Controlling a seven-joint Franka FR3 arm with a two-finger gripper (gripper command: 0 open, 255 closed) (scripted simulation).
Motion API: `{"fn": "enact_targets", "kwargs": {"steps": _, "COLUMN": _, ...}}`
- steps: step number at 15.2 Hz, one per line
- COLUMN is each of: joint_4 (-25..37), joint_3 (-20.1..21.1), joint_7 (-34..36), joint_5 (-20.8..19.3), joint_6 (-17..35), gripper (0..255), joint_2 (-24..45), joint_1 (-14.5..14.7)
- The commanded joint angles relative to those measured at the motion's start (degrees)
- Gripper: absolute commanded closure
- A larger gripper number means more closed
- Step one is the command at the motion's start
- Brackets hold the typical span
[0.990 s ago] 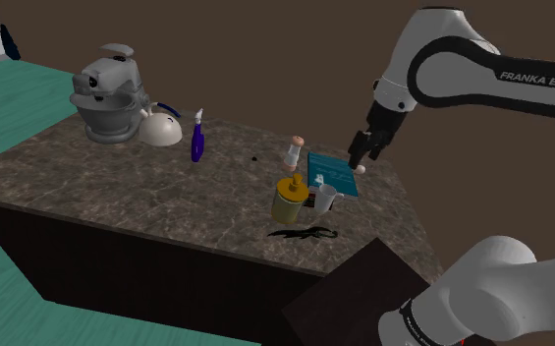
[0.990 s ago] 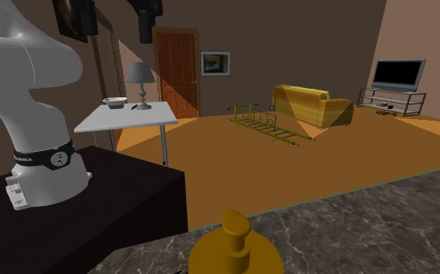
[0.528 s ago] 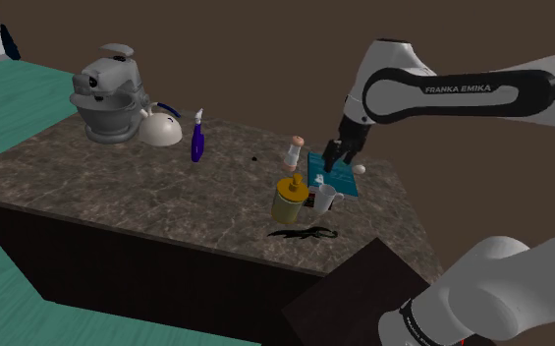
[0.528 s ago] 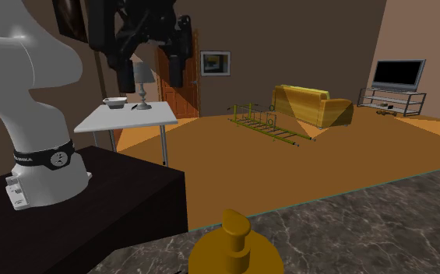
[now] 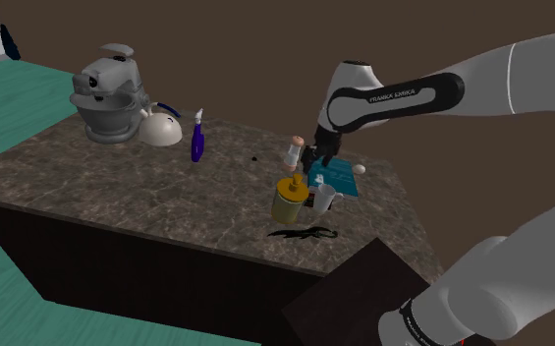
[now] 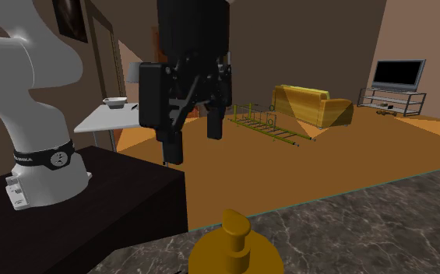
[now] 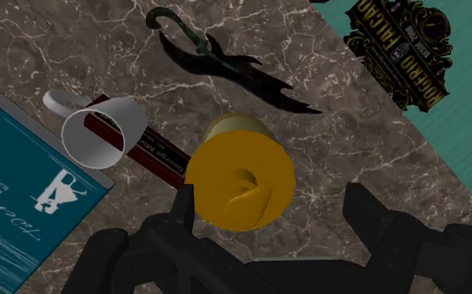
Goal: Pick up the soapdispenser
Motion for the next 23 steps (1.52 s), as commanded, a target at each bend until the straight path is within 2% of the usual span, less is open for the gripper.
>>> {"fn": "enact_targets", "kwargs": {"steps": 1, "joint_4": 1.9, "joint_3": -0.1, "joint_7": -0.3, "joint_5": 0.3, "joint_6": 2.7, "gripper": 0, "joint_2": 4.4, "joint_1": 0.0}}
{"fn": "enact_targets", "kwargs": {"steps": 6, "joint_4": 8.9, "joint_3": -0.4, "joint_7": -1.7, "joint_5": 1.4, "joint_6": 7.1, "gripper": 0, "joint_2": 15.7, "joint_1": -0.4}}
{"fn": "enact_targets", "kwargs": {"steps": 14, "joint_4": 7.5, "joint_3": -0.4, "joint_7": -1.8, "joint_5": 1.6, "joint_6": 12.4, "gripper": 0, "joint_2": 19.7, "joint_1": -0.5}}
{"fn": "enact_targets", "kwargs": {"steps": 16, "joint_4": 7.5, "joint_3": -0.4, "joint_7": -1.8, "joint_5": 1.6, "joint_6": 12.4, "gripper": 0, "joint_2": 19.7, "joint_1": -0.5}}
{"fn": "enact_targets", "kwargs": {"steps": 17, "joint_4": 7.5, "joint_3": -0.3, "joint_7": -1.7, "joint_5": 1.6, "joint_6": 12.4, "gripper": 255, "joint_2": 19.6, "joint_1": -0.5}}
{"fn": "enact_targets", "kwargs": {"steps": 23, "joint_4": 7.5, "joint_3": -0.3, "joint_7": -1.7, "joint_5": 1.6, "joint_6": 12.4, "gripper": 255, "joint_2": 19.6, "joint_1": -0.5}}
